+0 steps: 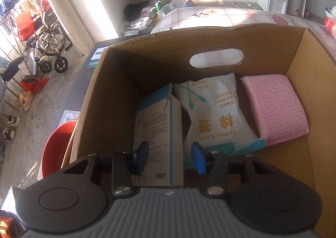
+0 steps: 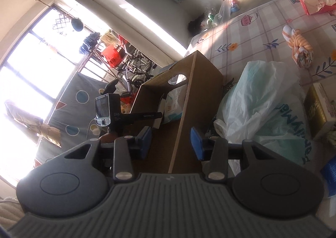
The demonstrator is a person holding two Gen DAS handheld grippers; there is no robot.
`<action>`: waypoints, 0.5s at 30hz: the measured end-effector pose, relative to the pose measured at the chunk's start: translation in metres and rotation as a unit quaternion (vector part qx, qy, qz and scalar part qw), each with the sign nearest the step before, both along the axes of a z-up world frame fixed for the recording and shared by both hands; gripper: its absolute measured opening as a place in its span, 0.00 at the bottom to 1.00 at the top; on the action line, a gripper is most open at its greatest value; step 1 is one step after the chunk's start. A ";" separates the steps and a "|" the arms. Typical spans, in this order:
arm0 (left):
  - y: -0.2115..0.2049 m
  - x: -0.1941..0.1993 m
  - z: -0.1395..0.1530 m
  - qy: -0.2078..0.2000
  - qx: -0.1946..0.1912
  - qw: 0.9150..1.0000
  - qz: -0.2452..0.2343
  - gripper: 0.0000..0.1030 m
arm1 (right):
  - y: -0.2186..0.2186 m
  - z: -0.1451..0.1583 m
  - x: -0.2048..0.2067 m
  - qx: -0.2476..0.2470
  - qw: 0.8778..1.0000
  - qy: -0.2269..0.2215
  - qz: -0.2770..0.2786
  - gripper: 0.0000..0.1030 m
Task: Organize soft objects
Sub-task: 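Lower the medicine box into the box and open the right gripper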
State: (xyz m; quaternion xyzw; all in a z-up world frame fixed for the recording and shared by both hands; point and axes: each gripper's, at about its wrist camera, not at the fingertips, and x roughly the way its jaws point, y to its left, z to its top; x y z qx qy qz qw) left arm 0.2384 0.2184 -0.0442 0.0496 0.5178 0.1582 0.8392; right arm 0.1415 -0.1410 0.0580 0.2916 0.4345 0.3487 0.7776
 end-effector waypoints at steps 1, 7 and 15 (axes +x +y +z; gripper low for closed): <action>0.000 0.002 -0.005 0.007 0.004 1.000 0.001 0.35 | -0.008 -0.001 -0.004 0.004 1.000 0.000 -0.012 0.40; -0.003 0.010 -0.013 -0.010 0.014 1.000 0.000 0.33 | -0.041 -0.011 -0.023 0.003 0.998 0.016 -0.063 0.41; -0.008 0.016 -0.017 -0.023 0.021 0.999 -0.022 0.25 | -0.060 -0.029 -0.036 0.008 0.995 0.040 -0.090 0.41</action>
